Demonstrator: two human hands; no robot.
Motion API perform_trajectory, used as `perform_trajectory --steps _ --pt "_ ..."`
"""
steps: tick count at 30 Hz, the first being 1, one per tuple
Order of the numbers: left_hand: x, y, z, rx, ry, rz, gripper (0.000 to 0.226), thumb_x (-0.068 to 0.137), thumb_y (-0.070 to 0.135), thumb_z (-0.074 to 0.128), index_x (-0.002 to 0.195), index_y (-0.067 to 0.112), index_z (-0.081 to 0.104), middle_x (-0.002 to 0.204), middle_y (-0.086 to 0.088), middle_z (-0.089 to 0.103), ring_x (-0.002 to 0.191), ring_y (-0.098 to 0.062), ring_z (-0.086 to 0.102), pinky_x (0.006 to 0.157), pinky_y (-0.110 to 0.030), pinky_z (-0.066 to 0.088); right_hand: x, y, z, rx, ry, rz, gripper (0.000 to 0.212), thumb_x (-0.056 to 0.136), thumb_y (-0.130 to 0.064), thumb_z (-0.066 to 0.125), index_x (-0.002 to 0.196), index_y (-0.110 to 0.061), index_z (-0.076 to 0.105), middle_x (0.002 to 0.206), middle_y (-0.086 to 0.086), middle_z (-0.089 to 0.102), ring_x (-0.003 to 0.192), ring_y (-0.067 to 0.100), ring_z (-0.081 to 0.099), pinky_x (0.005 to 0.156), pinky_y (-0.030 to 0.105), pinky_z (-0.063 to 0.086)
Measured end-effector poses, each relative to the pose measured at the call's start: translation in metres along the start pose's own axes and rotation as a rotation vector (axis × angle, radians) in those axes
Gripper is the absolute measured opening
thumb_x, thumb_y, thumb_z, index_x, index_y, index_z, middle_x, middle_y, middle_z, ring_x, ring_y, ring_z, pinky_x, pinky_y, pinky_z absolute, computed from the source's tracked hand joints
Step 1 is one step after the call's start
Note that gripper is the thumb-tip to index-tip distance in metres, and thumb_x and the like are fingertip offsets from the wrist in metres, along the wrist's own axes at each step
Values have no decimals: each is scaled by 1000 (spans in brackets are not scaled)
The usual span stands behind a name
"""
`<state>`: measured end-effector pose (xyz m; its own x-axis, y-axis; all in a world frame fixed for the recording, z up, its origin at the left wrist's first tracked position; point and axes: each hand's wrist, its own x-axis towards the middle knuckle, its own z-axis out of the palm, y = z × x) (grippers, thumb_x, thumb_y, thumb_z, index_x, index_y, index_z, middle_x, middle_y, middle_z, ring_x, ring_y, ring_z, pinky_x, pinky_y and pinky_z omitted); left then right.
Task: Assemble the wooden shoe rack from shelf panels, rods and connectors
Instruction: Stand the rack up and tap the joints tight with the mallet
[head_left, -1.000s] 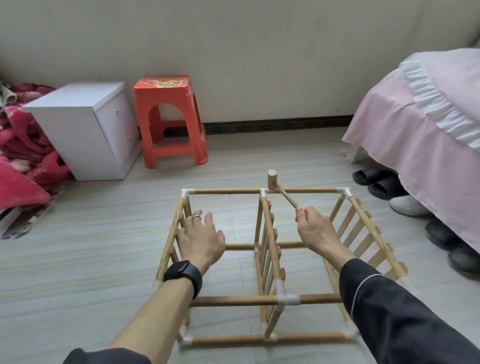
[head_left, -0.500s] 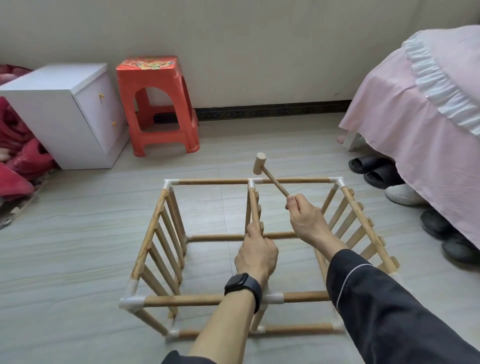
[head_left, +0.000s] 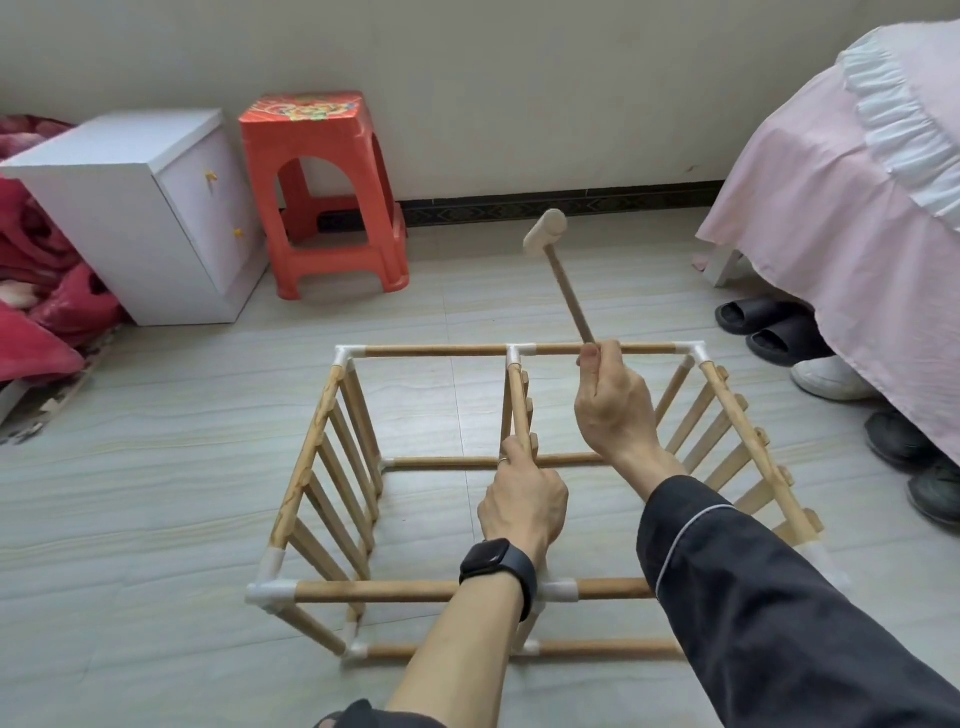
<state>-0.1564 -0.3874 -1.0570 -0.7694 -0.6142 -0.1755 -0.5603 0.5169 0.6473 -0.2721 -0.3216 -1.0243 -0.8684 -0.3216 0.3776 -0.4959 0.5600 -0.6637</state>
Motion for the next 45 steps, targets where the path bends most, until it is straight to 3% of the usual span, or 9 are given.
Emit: perform_trajectory --steps 4,11,16,19,27,31,35,41,45 --pt "-1 0 -1 -2 -1 6 25 97 21 35 121 17 36 114 -9 66 96 -37 63 75 -41 44 -2 8 7 -439 -406 155 35 108 -45 20 98 -19 41 81 4 55 73 32 52 64 40 37" --pt "0 0 -1 3 -2 4 29 95 20 37 124 17 36 115 -9 66 96 -37 63 75 -41 43 -2 -2 4 -140 -108 22 42 109 -46 21 96 -16 47 68 4 59 62 31 57 57 42 44" --pt "-1 0 -2 2 -9 10 30 96 20 37 126 18 36 115 -8 66 96 -36 63 79 -42 48 3 12 4 -505 -449 224 47 107 -44 17 112 -15 53 93 9 59 82 32 50 71 41 38" --pt "1 -1 -2 6 -16 12 29 95 21 38 124 17 37 114 -9 66 96 -36 63 79 -42 47 4 15 2 -429 -395 220 51 107 -45 17 113 -14 57 101 12 63 84 32 49 73 41 38" --pt "3 -8 -13 106 -79 58 20 96 26 36 114 19 31 104 -6 66 83 -32 60 76 -41 46 16 30 -78 -527 -353 208 45 106 -47 19 93 -21 54 95 10 63 87 32 55 75 42 41" --pt "7 -14 -21 113 -107 49 17 99 24 37 113 17 29 98 -5 58 85 -33 57 76 -41 42 9 55 -130 -525 -258 286 43 108 -41 19 93 -17 52 94 13 59 87 35 52 77 43 38" --pt "4 -14 -28 89 -132 31 16 98 16 33 113 16 27 100 -11 63 89 -35 62 83 -46 51 -20 82 -161 -420 -148 421 48 109 -39 22 100 -13 61 106 18 65 100 38 57 86 44 44" --pt "3 -17 -25 87 -87 9 20 97 21 36 117 19 32 97 -10 65 82 -33 63 73 -41 48 -37 99 -163 -328 -82 463 47 110 -36 23 108 -10 62 104 13 64 91 30 50 80 39 37" --pt "7 -20 -22 103 -45 7 15 95 24 37 109 20 36 95 -10 65 82 -36 62 75 -42 49 -34 96 -156 -198 140 343 40 110 -39 25 103 -14 55 91 2 58 83 25 49 75 36 32"
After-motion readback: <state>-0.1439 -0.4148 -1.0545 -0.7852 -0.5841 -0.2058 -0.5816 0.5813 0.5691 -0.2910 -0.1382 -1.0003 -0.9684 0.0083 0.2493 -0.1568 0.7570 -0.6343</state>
